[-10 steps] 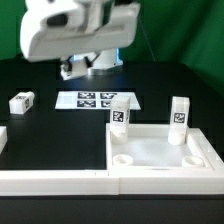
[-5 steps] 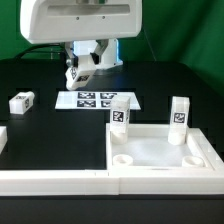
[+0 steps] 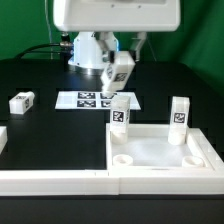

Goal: Assemble square table

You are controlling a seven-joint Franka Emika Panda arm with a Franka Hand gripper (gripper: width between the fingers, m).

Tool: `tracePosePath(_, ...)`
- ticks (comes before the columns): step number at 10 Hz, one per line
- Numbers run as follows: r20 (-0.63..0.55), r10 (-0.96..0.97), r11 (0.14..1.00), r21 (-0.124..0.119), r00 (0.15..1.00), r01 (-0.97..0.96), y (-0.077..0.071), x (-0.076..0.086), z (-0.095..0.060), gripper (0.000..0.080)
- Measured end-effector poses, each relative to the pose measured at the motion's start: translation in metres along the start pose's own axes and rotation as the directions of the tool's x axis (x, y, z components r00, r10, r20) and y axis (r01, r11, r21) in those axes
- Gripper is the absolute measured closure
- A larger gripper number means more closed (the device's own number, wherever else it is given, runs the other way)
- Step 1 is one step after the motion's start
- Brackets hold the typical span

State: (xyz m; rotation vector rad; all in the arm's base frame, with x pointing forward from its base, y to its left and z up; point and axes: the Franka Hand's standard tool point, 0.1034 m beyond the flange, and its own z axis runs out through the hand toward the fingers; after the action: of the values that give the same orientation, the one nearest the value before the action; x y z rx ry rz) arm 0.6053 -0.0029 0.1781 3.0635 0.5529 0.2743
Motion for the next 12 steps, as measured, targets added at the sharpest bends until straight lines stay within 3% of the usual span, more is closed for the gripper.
tracePosePath(2,-0.139,0.009,0.999,-0.03,0.99,-0.014,-0.009,0.026,-0.007,0.0509)
tracePosePath(5,-0.275,-0.046,0.993,-0.121,0.96,0.012,0.01,0.017,-0.004,0.0509)
tracePosePath(6,-0.332,-0.088,0.983,-0.181,0.939,0.028,0.021,0.016,-0.006,0.0509)
tracePosePath(7,-0.356,-0.08,0.981,-0.196,0.931,0.01,0.025,0.009,-0.003,0.0509)
tracePosePath(8,-0.313,-0.025,0.992,-0.128,0.949,-0.016,0.013,0.007,0.005,0.0509)
tracePosePath(10,-0.333,0.017,0.997,-0.071,0.943,-0.043,-0.019,0.033,0.008,0.0509)
tracePosePath(12,-0.374,0.067,0.997,-0.006,0.925,-0.075,-0.041,0.083,0.015,0.0509)
